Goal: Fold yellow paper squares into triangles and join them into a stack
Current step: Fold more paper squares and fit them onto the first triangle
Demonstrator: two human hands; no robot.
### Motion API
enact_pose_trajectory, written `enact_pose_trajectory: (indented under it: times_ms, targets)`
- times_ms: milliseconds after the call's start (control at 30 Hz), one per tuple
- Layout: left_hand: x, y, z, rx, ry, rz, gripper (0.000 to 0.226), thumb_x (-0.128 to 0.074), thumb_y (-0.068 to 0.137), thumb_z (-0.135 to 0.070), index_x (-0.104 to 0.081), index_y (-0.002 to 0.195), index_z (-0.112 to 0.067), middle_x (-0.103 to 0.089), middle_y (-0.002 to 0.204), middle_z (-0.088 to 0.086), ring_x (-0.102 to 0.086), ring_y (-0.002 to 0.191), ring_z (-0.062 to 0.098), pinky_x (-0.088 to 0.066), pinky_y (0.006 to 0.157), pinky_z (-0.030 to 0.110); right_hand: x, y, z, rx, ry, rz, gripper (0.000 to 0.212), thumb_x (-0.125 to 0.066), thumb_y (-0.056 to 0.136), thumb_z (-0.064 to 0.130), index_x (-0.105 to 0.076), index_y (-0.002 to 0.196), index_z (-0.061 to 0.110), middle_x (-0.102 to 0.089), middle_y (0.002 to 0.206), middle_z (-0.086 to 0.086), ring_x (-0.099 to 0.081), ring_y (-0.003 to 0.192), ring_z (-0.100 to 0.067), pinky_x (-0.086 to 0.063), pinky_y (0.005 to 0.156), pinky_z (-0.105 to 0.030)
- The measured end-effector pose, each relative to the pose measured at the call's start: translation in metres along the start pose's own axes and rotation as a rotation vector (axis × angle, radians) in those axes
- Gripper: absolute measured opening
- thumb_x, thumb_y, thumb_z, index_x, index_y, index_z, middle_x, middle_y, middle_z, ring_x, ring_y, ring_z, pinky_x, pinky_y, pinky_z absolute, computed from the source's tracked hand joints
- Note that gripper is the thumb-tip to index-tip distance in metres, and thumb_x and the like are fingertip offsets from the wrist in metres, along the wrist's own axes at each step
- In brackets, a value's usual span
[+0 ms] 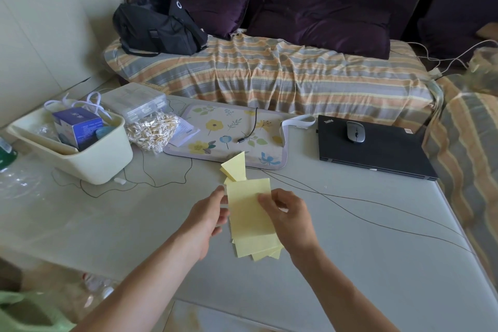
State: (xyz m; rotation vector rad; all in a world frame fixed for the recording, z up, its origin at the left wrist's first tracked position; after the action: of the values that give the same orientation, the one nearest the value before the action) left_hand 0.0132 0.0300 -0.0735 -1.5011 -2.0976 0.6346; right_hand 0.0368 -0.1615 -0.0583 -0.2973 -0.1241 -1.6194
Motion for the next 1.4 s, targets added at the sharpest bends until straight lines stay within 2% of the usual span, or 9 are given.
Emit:
enact_pose_trajectory:
  times_ms: [67, 167, 300, 533, 700, 933, 1033, 1200, 1400]
  targets:
    - [-0.005, -0.003, -0.003, -0.024, -0.058, 0.061, 0.039, -0.051, 0.102, -0.048, -0.072, 0.096, -0.016, -0.077, 0.089, 0.006, -0.065, 0.073, 0.02, -0.046, 0.072, 0.032, -0.001, 0.0, -0.005, -0.049, 0.017, 0.019, 0.024, -0.068, 0.092, 0.035, -0.067, 0.078, 0.015, -0.06, 0.068, 0.008, -0.05, 0.065, -0.015, -0.04, 0.062, -0.031]
    - [-0.01, -0.007, -0.011, -0.128, 0.018, 0.093, 0.02, -0.068, 0.094, -0.028, -0.075, 0.09, -0.01, -0.076, 0.087, 0.008, -0.062, 0.071, 0.022, -0.051, 0.076, 0.033, 0.001, -0.002, -0.005, -0.076, 0.052, -0.002, 0.005, -0.069, 0.091, 0.026, -0.071, 0.087, 0.026, -0.071, 0.077, 0.003, -0.064, 0.071, -0.016, -0.051, 0.065, -0.034]
    - [-0.004, -0.005, -0.012, -0.16, -0.042, 0.035, 0.012, -0.07, 0.092, -0.013, -0.076, 0.083, -0.008, -0.076, 0.08, 0.008, -0.065, 0.07, 0.023, -0.058, 0.076, 0.035, 0.001, -0.005, 0.009, -0.005, 0.161, 0.011, 0.031, -0.065, 0.091, 0.011, -0.071, 0.097, 0.041, -0.068, 0.083, 0.012, -0.067, 0.074, -0.016, -0.053, 0.065, -0.034]
    - [-0.003, 0.001, -0.011, -0.186, -0.067, 0.042, 0.026, -0.062, 0.097, -0.019, -0.076, 0.093, 0.003, -0.073, 0.079, 0.007, -0.062, 0.071, 0.022, -0.056, 0.078, 0.035, -0.006, -0.006, 0.022, 0.164, 0.141, 0.073, 0.04, -0.06, 0.091, -0.001, -0.081, 0.086, 0.034, -0.071, 0.102, 0.007, -0.067, 0.092, -0.016, -0.054, 0.079, -0.032]
    - [-0.018, -0.007, -0.018, -0.26, 0.016, 0.192, 0.031, -0.059, 0.101, -0.037, -0.077, 0.1, -0.012, -0.078, 0.097, 0.01, -0.071, 0.086, 0.02, -0.054, 0.087, 0.036, -0.013, -0.008, 0.022, 0.234, 0.01, 0.109, 0.041, -0.066, 0.088, 0.002, -0.08, 0.092, 0.04, -0.063, 0.105, 0.011, -0.064, 0.102, -0.006, -0.052, 0.079, -0.02]
    - [-0.01, -0.01, -0.023, -0.331, -0.007, 0.168, 0.015, -0.078, 0.089, -0.019, -0.078, 0.104, -0.016, -0.079, 0.096, 0.006, -0.074, 0.083, 0.018, -0.057, 0.073, 0.027, -0.023, -0.015, 0.021, 0.111, 0.083, 0.265, 0.041, -0.06, 0.087, 0.002, -0.079, 0.093, 0.037, -0.064, 0.108, 0.016, -0.062, 0.107, -0.004, -0.047, 0.078, -0.011]
    - [-0.007, -0.01, -0.026, -0.335, 0.016, 0.154, 0.029, -0.086, 0.08, -0.018, -0.076, 0.107, -0.015, -0.08, 0.095, 0.004, -0.076, 0.091, 0.024, -0.06, 0.086, 0.038, -0.024, -0.014, 0.019, 0.034, 0.171, 0.309, 0.034, -0.053, 0.078, 0.013, -0.079, 0.092, 0.031, -0.07, 0.106, 0.014, -0.065, 0.1, -0.011, -0.051, 0.082, -0.025]
    - [-0.007, -0.015, -0.033, -0.399, 0.197, 0.147, 0.031, -0.089, 0.075, -0.013, -0.074, 0.1, -0.022, -0.08, 0.087, -0.003, -0.077, 0.082, 0.018, -0.056, 0.074, 0.03, -0.017, -0.008, 0.011, -0.027, 0.252, 0.219, 0.021, -0.059, 0.08, 0.023, -0.065, 0.099, 0.021, -0.07, 0.099, -0.002, -0.066, 0.091, -0.025, -0.055, 0.082, -0.041]
    - [-0.021, -0.021, -0.03, -0.443, 0.399, 0.318, 0.023, -0.083, 0.08, -0.01, -0.073, 0.097, -0.024, -0.08, 0.087, -0.002, -0.076, 0.086, 0.016, -0.054, 0.081, 0.032, -0.013, -0.006, 0.011, -0.057, 0.19, 0.22, 0.02, -0.071, 0.091, 0.016, -0.065, 0.108, 0.025, -0.074, 0.096, -0.002, -0.071, 0.085, -0.014, -0.056, 0.076, -0.029]
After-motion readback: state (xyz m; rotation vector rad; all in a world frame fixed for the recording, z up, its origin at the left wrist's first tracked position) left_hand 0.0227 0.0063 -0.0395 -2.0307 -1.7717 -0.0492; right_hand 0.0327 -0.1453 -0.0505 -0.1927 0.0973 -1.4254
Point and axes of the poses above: each hand's wrist, its own y-axis towards the middle knuckle, its own x-axis out of the back of the hand, z = x × y, the point moved 8 cm from there along y, towards the middle knuckle
